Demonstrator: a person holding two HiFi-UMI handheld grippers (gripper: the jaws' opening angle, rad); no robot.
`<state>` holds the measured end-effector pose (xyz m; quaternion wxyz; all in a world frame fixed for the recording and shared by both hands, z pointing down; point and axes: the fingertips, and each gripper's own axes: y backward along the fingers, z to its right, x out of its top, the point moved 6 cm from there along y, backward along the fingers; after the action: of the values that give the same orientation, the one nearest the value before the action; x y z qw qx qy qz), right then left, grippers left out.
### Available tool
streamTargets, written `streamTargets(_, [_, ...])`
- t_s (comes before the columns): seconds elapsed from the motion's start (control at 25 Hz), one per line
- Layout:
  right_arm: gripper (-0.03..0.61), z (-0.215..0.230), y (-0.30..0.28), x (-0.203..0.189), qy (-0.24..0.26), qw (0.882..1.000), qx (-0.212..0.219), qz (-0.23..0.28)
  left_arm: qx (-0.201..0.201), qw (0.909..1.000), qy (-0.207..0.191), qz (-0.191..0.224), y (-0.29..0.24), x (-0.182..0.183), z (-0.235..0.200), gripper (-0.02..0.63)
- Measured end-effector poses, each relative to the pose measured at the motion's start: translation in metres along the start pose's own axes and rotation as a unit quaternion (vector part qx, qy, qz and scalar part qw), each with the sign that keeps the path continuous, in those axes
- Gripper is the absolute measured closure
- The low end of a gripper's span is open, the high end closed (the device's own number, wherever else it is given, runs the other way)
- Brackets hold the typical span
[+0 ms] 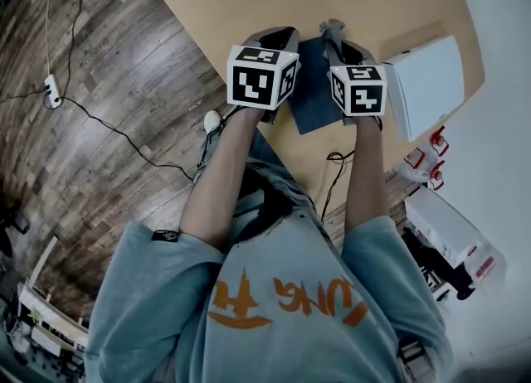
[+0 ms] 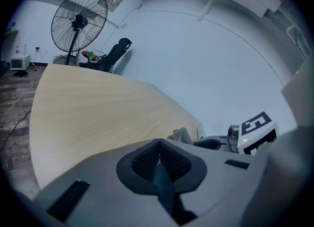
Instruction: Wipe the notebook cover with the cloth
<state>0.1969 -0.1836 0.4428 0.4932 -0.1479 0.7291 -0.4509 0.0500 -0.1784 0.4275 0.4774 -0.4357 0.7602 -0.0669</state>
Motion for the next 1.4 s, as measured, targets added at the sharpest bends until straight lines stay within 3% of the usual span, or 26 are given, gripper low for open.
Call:
streamTargets(0.48, [0.548, 0.002, -0.031, 0.014, 0.039, 0.999, 0.031, -0.009, 0.015, 0.9997, 0.0, -0.018, -0.016, -0.006, -0.009, 0.597])
streamTargets(0.68, [0.549, -0.001, -0.035, 0.012, 0.066, 0.997, 0.024, -0.019, 0.016, 0.9995, -0.004, -0.025, -0.02, -0.009, -0.011, 0.597])
streamTargets(1.4, [0.549, -0.001, -0.016, -0.007, 0.059, 0.998, 0.021, 0.0, 0.005, 0.9992, -0.017, -0.035, -0.025, -0.014, 0.002, 0.597])
